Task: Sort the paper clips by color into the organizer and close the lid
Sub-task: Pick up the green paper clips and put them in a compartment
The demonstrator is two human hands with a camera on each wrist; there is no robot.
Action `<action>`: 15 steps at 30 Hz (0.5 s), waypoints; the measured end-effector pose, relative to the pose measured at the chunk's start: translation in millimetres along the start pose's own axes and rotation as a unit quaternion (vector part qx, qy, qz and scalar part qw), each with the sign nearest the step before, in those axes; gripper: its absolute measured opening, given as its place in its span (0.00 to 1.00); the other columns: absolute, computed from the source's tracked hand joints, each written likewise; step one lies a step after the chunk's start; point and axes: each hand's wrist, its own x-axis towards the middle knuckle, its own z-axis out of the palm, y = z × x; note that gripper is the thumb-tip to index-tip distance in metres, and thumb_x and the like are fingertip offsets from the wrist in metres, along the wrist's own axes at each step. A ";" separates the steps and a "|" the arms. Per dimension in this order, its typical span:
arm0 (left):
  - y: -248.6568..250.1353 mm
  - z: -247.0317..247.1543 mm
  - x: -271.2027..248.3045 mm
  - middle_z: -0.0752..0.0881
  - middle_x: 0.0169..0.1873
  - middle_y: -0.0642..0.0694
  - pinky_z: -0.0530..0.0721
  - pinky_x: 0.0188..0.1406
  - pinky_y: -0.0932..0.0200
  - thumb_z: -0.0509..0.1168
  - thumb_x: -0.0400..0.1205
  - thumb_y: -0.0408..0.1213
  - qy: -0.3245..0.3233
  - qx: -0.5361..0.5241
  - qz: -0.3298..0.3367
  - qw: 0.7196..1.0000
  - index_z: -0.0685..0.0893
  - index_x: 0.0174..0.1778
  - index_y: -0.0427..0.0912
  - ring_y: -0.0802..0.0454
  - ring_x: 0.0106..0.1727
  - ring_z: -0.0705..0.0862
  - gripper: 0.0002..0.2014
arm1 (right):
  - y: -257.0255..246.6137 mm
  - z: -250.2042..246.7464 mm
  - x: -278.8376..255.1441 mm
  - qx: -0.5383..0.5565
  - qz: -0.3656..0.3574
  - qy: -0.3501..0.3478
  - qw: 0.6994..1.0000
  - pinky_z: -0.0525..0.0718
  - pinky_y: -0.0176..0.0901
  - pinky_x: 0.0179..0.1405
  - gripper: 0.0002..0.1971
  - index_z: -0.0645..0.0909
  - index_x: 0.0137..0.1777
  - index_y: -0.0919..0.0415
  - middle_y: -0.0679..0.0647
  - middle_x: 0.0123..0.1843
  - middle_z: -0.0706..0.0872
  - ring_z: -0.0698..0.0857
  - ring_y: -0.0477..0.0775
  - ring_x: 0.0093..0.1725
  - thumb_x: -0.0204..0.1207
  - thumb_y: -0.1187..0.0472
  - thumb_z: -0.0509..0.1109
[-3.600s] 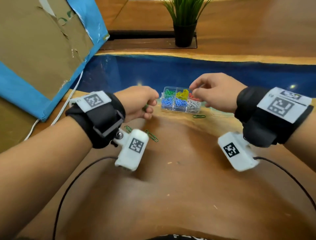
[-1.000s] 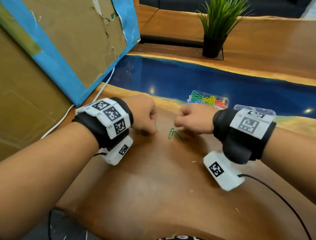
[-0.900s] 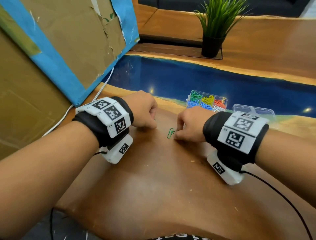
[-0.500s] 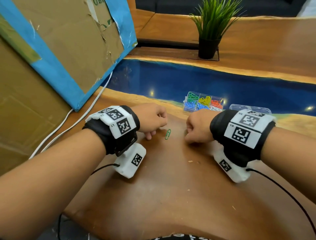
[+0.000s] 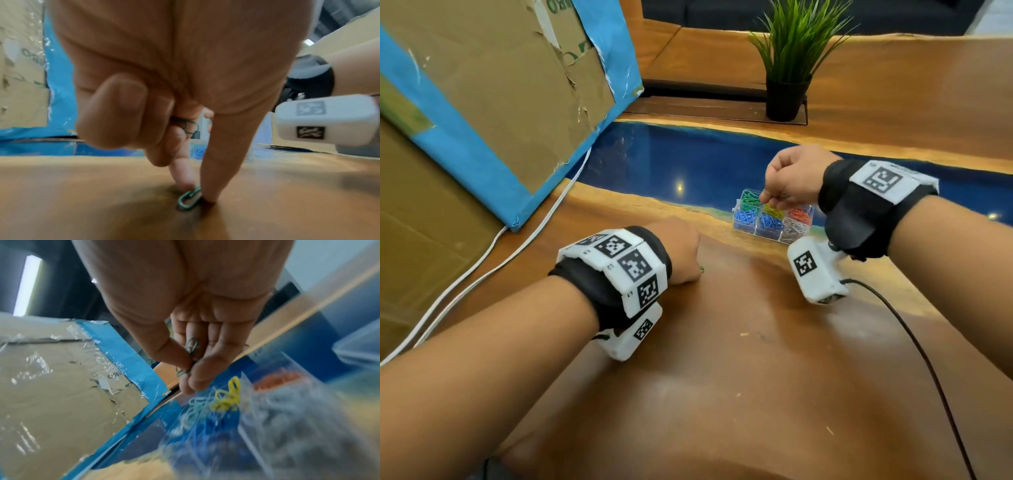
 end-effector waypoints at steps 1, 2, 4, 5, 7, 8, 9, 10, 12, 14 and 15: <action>-0.4 -0.6 0.3 0.88 0.49 0.42 0.84 0.52 0.54 0.64 0.80 0.44 -0.005 -0.001 0.001 1.000 0.85 0.51 0.38 0.45 0.51 0.85 0.13 | -2.1 -0.5 4.6 -0.023 -0.009 0.008 1.000 0.87 0.43 0.39 0.13 0.76 0.31 0.58 0.56 0.35 0.88 0.85 0.52 0.34 0.73 0.73 0.63; -1.1 -1.0 0.5 0.88 0.49 0.41 0.84 0.52 0.54 0.64 0.80 0.43 -0.009 -0.005 0.004 1.000 0.85 0.50 0.37 0.45 0.50 0.85 0.13 | -4.2 -0.2 8.2 -0.053 -0.020 0.010 0.998 0.89 0.46 0.45 0.12 0.78 0.31 0.57 0.55 0.35 0.88 0.87 0.53 0.37 0.72 0.72 0.65; -2.2 -1.0 -0.1 0.88 0.46 0.40 0.84 0.47 0.54 0.65 0.78 0.40 -0.020 -0.021 0.010 1.000 0.87 0.47 0.36 0.47 0.44 0.83 0.11 | -7.3 1.9 12.4 -0.120 -0.040 0.006 0.992 0.89 0.51 0.51 0.11 0.81 0.31 0.55 0.52 0.35 0.87 0.87 0.54 0.39 0.70 0.70 0.69; -2.7 -0.3 -0.8 0.88 0.42 0.41 0.83 0.43 0.55 0.65 0.77 0.39 -0.029 -0.032 0.012 0.999 0.86 0.43 0.36 0.47 0.40 0.81 0.10 | -7.7 3.1 13.0 -0.142 -0.048 0.007 0.989 0.89 0.51 0.51 0.10 0.82 0.31 0.53 0.51 0.34 0.87 0.87 0.53 0.39 0.70 0.68 0.70; -3.3 0.8 -1.9 0.83 0.34 0.45 0.78 0.36 0.58 0.66 0.75 0.40 -0.035 -0.055 0.014 0.998 0.82 0.37 0.41 0.49 0.35 0.78 0.07 | -7.2 4.1 11.3 -0.158 -0.066 0.023 0.985 0.88 0.47 0.49 0.10 0.83 0.34 0.51 0.50 0.38 0.87 0.87 0.53 0.42 0.71 0.66 0.70; -4.0 0.7 -1.5 0.80 0.31 0.48 0.75 0.33 0.60 0.66 0.75 0.42 -0.025 -0.065 0.014 0.997 0.78 0.33 0.43 0.51 0.33 0.76 0.08 | -6.5 4.0 9.3 -0.160 -0.079 0.034 0.983 0.87 0.46 0.48 0.08 0.83 0.37 0.51 0.50 0.41 0.87 0.87 0.54 0.44 0.72 0.66 0.69; -4.6 -0.1 -0.9 0.78 0.30 0.49 0.73 0.31 0.60 0.64 0.76 0.43 -0.010 -0.075 0.013 0.997 0.75 0.31 0.44 0.52 0.32 0.74 0.10 | -5.5 3.4 6.7 -0.161 -0.091 0.045 0.982 0.87 0.45 0.48 0.07 0.84 0.40 0.52 0.51 0.43 0.87 0.87 0.54 0.45 0.73 0.66 0.68; -5.0 -1.7 0.4 0.76 0.29 0.50 0.70 0.29 0.61 0.63 0.77 0.43 0.006 -0.089 0.011 0.996 0.72 0.29 0.45 0.52 0.31 0.73 0.12 | -3.6 2.0 3.9 -0.160 -0.100 0.050 0.981 0.86 0.45 0.48 0.07 0.84 0.42 0.53 0.51 0.44 0.87 0.86 0.53 0.45 0.73 0.66 0.67; -3.3 -7.0 4.6 0.74 0.29 0.49 0.69 0.28 0.60 0.59 0.79 0.40 0.027 -0.141 0.010 0.990 0.70 0.30 0.44 0.51 0.31 0.72 0.12 | 2.4 -1.0 -3.3 -0.162 -0.110 0.049 0.979 0.82 0.42 0.46 0.07 0.84 0.45 0.54 0.50 0.43 0.86 0.83 0.51 0.43 0.74 0.65 0.67; 2.1 -13.3 10.3 0.74 0.32 0.44 0.70 0.29 0.59 0.56 0.80 0.36 0.033 -0.203 0.011 0.979 0.72 0.36 0.40 0.48 0.31 0.71 0.08 | 11.5 -4.9 -12.1 -0.171 -0.116 0.048 0.977 0.79 0.40 0.43 0.07 0.84 0.45 0.53 0.48 0.42 0.85 0.82 0.47 0.39 0.74 0.64 0.67; 5.5 -16.5 14.3 0.73 0.34 0.41 0.69 0.29 0.58 0.54 0.80 0.33 0.036 -0.235 0.010 0.971 0.72 0.38 0.38 0.46 0.31 0.70 0.06 | 16.8 -7.5 -16.9 -0.173 -0.118 0.047 0.977 0.79 0.40 0.44 0.07 0.84 0.45 0.53 0.47 0.40 0.85 0.82 0.46 0.38 0.74 0.64 0.66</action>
